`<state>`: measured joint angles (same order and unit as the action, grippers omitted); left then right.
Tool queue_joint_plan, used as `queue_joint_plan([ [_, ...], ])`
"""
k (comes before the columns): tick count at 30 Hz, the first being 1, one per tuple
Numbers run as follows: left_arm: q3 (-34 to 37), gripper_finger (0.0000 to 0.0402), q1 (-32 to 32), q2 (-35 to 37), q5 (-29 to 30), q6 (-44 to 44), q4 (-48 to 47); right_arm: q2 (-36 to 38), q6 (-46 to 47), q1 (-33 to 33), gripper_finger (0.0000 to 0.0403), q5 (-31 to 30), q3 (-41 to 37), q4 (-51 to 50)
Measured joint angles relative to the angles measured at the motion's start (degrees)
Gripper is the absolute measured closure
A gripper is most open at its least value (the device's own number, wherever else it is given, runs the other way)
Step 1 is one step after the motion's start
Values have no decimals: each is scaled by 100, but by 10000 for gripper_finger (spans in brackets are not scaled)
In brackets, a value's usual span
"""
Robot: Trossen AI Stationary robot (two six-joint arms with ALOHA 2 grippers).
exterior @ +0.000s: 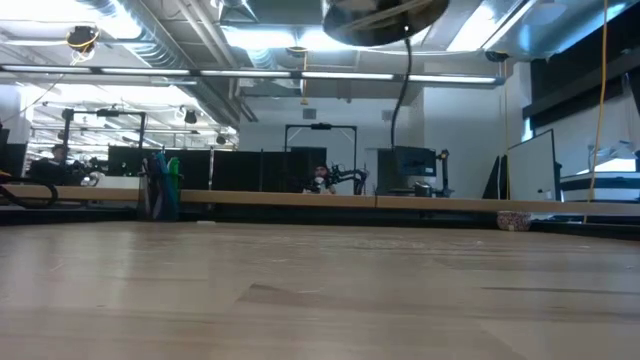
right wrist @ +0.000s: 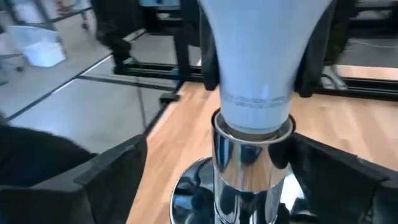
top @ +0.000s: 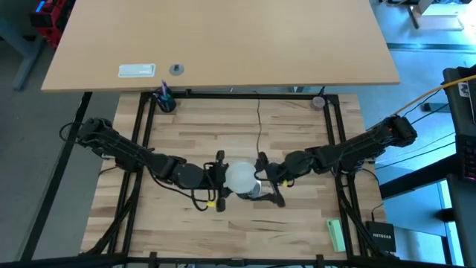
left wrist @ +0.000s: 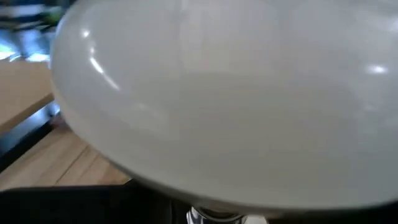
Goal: Screw lightbulb
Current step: Remove the lightbulb from the lamp
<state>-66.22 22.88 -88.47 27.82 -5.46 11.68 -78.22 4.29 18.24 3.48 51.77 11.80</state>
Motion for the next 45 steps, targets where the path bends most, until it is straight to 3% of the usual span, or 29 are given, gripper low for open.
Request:
queue_joint_plan([
  [7,0,266,-179,0,-1674,572,148,-216,35,11,17,1133,-2,214],
  [11,-2,266,-337,-15,-2532,615,311,-470,282,64,20,1314,-2,433],
  [18,-2,266,-453,-31,-2751,652,312,-691,302,91,32,1235,-2,675],
  [23,-2,266,-455,-31,-2720,545,247,-684,438,87,128,889,-2,649],
  [27,-2,266,-427,-31,-2330,399,190,-679,423,87,228,293,-2,516],
  [31,-2,266,-305,-31,-1545,271,156,-603,263,102,227,-619,-2,208],
  [37,0,266,-6,-205,964,-239,236,-528,584,114,227,-3162,0,-281],
  [39,-10,266,33,-336,1562,-604,360,-530,631,114,227,-3693,-6,-305],
  [42,-26,266,57,-533,2155,-1044,498,-543,591,109,227,-3958,-21,-273],
  [45,-28,266,58,-590,2223,-1047,514,-548,588,97,227,-3830,-28,-288],
])
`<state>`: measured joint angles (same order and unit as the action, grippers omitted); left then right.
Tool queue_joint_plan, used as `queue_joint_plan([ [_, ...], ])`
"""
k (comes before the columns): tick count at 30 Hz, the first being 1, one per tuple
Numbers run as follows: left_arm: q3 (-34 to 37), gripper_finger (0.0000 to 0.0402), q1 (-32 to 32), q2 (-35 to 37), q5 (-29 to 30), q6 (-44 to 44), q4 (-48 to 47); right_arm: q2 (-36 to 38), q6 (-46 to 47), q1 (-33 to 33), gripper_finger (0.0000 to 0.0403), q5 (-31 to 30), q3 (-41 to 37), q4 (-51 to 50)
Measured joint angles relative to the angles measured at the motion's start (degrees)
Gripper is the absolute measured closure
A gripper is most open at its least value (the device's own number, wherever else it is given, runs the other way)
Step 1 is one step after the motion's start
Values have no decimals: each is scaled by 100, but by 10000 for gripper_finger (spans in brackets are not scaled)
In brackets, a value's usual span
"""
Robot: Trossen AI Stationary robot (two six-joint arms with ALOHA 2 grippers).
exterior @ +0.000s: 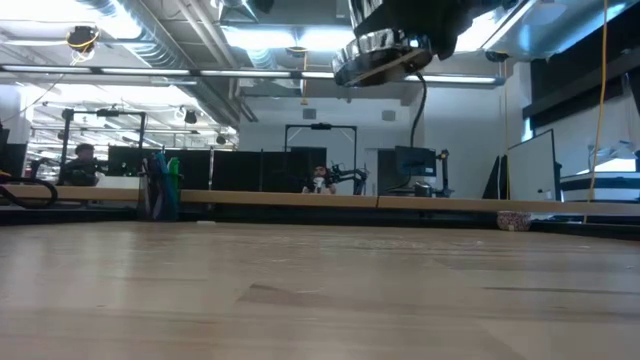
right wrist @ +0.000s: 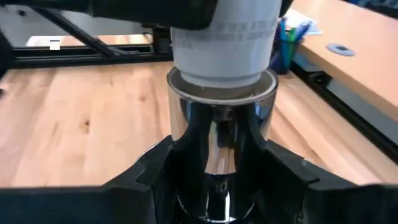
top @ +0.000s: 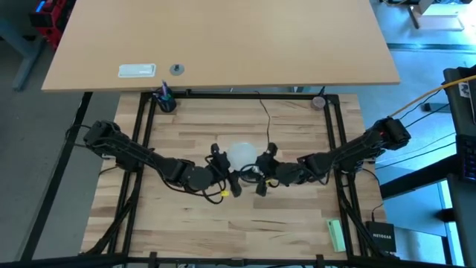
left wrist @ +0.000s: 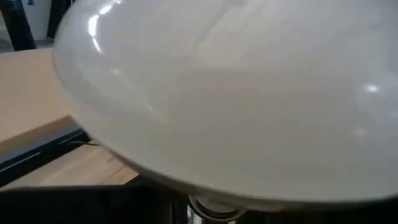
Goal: Screw lightbulb
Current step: Remove the lightbulb from the lamp
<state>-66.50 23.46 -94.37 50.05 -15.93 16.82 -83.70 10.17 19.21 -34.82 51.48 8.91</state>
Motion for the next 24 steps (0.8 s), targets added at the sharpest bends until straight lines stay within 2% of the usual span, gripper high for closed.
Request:
queue_joint_plan([
  [4,4,266,8,62,-18,185,-32,2,13,-18,220,491,4,-8],
  [10,19,261,39,285,-478,615,-276,246,-187,-23,68,1884,28,-120],
  [13,19,266,35,429,-907,689,-426,498,-241,-23,18,2396,28,-440],
  [15,20,266,33,491,-1306,875,-453,642,-312,-23,15,2832,28,-497],
  [18,20,265,14,514,-2276,1235,-417,684,-471,-19,35,3446,28,-508],
  [21,20,263,-83,526,-3300,1340,-370,657,-582,-15,57,3716,26,-312],
  [24,20,265,-180,527,-3736,1340,-385,551,-637,-17,74,3852,28,58],
])
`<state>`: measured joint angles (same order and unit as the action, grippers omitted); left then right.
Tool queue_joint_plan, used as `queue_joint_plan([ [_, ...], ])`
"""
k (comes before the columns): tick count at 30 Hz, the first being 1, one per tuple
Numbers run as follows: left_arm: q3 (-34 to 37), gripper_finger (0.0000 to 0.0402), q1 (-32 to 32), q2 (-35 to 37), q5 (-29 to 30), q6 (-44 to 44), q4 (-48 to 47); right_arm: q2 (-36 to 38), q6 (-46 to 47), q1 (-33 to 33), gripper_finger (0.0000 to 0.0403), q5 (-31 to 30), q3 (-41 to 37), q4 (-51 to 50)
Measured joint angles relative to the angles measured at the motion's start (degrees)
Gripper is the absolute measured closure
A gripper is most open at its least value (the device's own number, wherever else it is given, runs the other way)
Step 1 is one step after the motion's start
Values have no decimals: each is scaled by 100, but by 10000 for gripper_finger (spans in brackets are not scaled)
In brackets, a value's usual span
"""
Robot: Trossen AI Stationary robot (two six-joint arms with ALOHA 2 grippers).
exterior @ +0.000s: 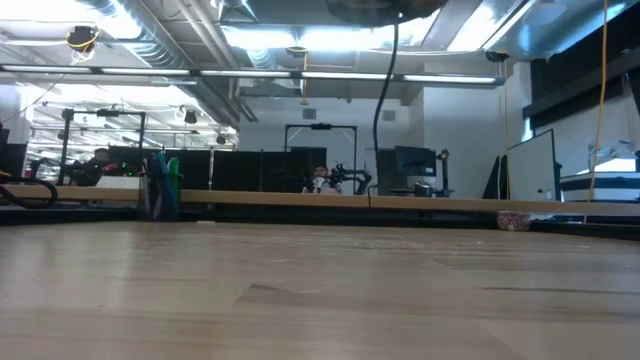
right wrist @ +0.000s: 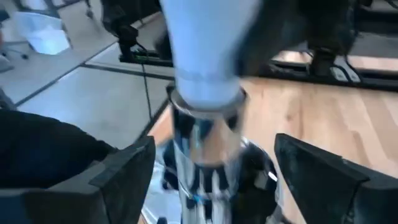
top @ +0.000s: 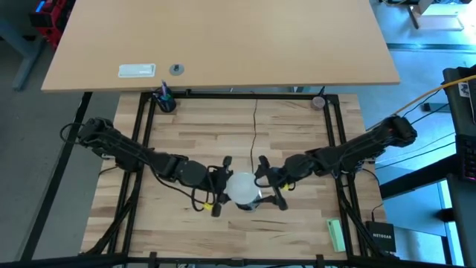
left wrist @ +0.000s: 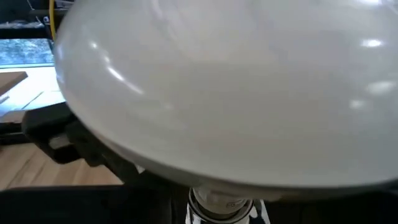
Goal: Screw lightbulb
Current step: Remove the lightbulb from the lamp
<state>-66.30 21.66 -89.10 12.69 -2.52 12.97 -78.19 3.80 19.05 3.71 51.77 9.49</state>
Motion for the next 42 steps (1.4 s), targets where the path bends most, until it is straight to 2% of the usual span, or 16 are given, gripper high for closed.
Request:
queue_joint_plan([
  [7,0,264,-138,0,-216,6,-53,-136,-93,0,103,336,-2,348],
  [10,0,265,-152,0,-229,7,-64,-136,24,4,130,109,-2,372],
  [13,0,266,-157,1,-140,1,-42,-136,111,7,181,-286,-2,258],
  [16,5,265,-157,2,245,-72,-108,-143,176,9,242,-756,-2,128],
  [17,9,265,-157,2,398,-130,-140,-143,178,11,249,-899,-2,70],
  [24,5,266,-60,5,1924,-635,-510,-160,504,255,249,-2347,-2,-81],
  [29,-15,266,-77,14,2502,-1080,-663,-188,1058,522,259,-3099,-6,-54],
  [31,9,266,-106,20,2774,-1122,-846,-242,1279,555,286,-3000,-8,82],
  [34,9,266,-144,0,3066,-1232,-935,-362,1422,629,290,-2802,-6,168],
  [42,7,266,-19,7,3005,-1154,-906,-300,938,610,287,-2392,-6,235],
])
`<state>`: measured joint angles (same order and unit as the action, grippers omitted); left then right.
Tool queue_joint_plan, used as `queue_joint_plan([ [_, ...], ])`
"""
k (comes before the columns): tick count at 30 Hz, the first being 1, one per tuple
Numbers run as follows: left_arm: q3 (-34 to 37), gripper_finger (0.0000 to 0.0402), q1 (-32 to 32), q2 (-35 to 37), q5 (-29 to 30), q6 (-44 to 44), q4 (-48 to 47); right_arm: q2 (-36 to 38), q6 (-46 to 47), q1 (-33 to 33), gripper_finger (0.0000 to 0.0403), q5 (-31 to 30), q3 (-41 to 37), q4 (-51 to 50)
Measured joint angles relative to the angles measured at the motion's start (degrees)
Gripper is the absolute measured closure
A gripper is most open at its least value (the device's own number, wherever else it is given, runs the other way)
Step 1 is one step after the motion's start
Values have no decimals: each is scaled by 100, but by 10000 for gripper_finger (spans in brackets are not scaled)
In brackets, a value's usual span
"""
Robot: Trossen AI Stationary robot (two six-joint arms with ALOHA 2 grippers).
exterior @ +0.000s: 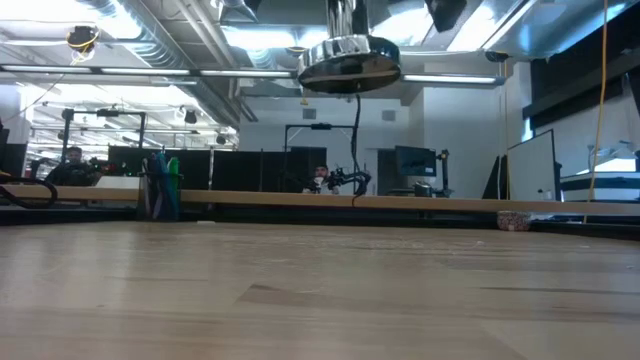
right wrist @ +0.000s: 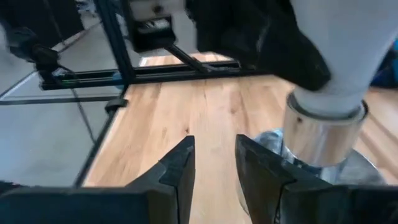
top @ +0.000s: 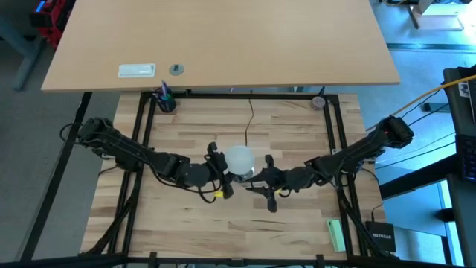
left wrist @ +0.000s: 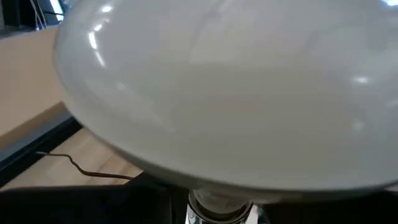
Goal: Screw lightbulb
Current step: Remove the lightbulb from the lamp
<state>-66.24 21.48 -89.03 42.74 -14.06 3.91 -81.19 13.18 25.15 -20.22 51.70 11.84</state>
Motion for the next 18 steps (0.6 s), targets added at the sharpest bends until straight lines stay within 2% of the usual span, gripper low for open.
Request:
queue_joint_plan([
  [6,0,266,92,0,0,152,24,442,-141,0,285,145,0,-484],
  [11,0,259,101,0,-76,247,149,481,-210,-1,284,120,0,-579],
  [15,-2,265,139,0,-213,260,223,364,-466,-41,284,-788,0,-605],
  [18,-2,266,183,0,-232,271,259,271,-567,-117,284,-1076,0,-595],
])
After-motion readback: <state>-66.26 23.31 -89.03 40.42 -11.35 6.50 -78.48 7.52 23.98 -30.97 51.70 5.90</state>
